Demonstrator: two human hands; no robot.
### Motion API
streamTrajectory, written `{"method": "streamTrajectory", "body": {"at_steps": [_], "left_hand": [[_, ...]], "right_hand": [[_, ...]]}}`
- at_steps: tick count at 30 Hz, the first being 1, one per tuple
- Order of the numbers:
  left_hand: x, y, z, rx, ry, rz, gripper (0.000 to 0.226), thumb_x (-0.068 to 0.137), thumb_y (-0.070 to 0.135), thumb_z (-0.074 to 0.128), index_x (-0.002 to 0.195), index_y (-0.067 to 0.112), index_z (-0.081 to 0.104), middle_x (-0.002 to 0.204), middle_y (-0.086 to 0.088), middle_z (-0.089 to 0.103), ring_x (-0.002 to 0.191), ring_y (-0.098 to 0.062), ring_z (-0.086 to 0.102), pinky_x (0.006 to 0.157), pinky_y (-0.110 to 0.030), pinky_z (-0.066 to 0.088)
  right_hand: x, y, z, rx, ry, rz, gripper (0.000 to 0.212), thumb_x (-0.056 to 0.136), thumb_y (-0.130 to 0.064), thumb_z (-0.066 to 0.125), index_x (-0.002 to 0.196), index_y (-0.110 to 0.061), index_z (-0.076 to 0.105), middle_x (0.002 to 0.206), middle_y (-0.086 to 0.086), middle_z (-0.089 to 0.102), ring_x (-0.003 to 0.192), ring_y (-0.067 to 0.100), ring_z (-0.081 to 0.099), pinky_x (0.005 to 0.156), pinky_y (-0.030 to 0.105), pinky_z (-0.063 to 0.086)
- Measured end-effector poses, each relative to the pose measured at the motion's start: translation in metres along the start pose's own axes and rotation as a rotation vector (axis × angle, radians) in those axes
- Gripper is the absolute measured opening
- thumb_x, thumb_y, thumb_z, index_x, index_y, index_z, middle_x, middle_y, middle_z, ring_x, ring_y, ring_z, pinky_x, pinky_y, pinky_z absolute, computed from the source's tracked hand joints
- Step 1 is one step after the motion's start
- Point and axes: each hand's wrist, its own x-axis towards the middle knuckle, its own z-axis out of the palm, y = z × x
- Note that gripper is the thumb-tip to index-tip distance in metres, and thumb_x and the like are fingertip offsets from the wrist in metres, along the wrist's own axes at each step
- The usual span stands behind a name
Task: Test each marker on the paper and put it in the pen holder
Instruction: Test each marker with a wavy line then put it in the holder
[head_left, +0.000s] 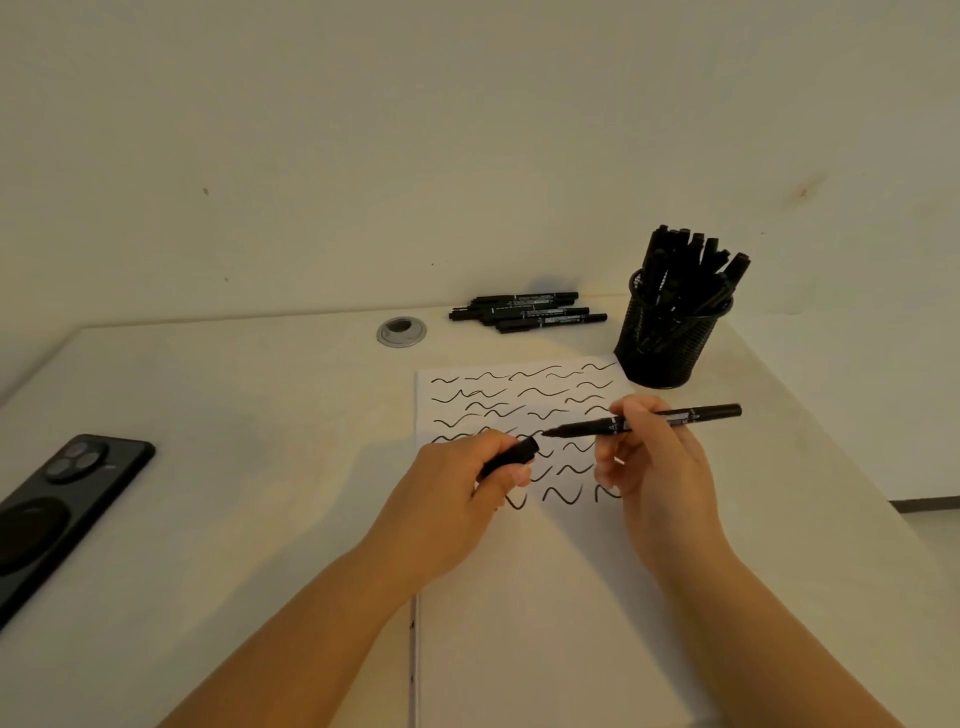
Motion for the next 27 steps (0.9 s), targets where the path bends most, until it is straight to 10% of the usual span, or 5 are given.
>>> {"method": "streamTrajectory", "body": {"at_steps": [27], "left_hand": [[-0.004,0.008,0.002,-0.051,0.037,0.067,0.022,0.087,0.038,0.039,0.078,0.030,0.058,0.057,0.021,0.053,0.053,-0.005,0.044,0.049,-0.017,0.030]], "right_hand": [[-0.011,0.007,0.003,-0.245,-0.322,-0.060,0.018,0.082,-0.022,0.058,0.065,-0.028,0.063,0.055,0.001,0.061,0.049,0.012,0.052,0.047,0.020,0.044]]}}
